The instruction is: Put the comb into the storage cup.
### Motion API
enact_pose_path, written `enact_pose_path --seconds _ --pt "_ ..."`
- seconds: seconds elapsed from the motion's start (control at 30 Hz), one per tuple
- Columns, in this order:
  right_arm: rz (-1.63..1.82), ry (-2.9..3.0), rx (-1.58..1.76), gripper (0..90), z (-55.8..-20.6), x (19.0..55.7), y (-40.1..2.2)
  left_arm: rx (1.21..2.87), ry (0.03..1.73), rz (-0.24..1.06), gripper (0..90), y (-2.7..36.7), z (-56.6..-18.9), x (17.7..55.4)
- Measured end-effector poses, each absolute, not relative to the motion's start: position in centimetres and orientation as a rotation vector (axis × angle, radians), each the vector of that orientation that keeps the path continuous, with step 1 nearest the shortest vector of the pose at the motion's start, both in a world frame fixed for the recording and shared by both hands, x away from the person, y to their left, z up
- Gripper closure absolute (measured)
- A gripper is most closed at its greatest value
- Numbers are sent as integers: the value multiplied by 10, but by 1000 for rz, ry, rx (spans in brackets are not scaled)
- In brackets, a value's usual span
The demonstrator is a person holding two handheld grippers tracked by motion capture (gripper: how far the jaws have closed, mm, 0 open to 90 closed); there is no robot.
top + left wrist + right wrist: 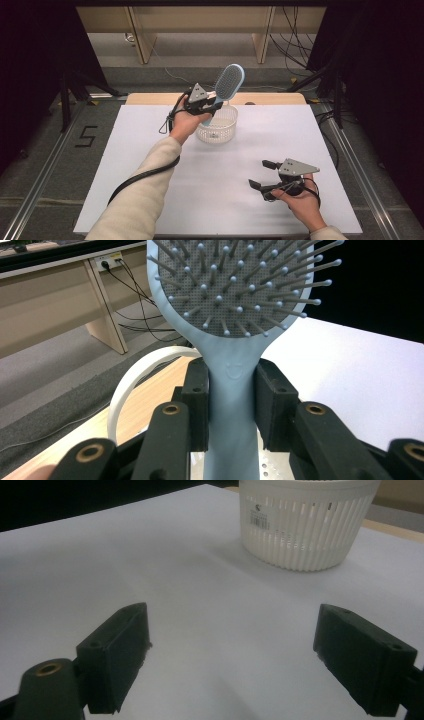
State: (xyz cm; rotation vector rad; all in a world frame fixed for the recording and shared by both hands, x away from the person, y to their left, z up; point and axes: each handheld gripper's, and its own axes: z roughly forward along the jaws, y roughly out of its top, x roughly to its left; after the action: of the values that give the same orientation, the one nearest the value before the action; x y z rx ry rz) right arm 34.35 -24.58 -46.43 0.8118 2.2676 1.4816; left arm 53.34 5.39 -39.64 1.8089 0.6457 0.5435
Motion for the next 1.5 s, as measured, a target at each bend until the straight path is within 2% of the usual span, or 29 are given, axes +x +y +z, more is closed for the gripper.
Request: enact_pose_path --seconds 1.5 --pt "1475 2274 816 158 -465 343 -246 1844 663 564 694 53 -406 538"
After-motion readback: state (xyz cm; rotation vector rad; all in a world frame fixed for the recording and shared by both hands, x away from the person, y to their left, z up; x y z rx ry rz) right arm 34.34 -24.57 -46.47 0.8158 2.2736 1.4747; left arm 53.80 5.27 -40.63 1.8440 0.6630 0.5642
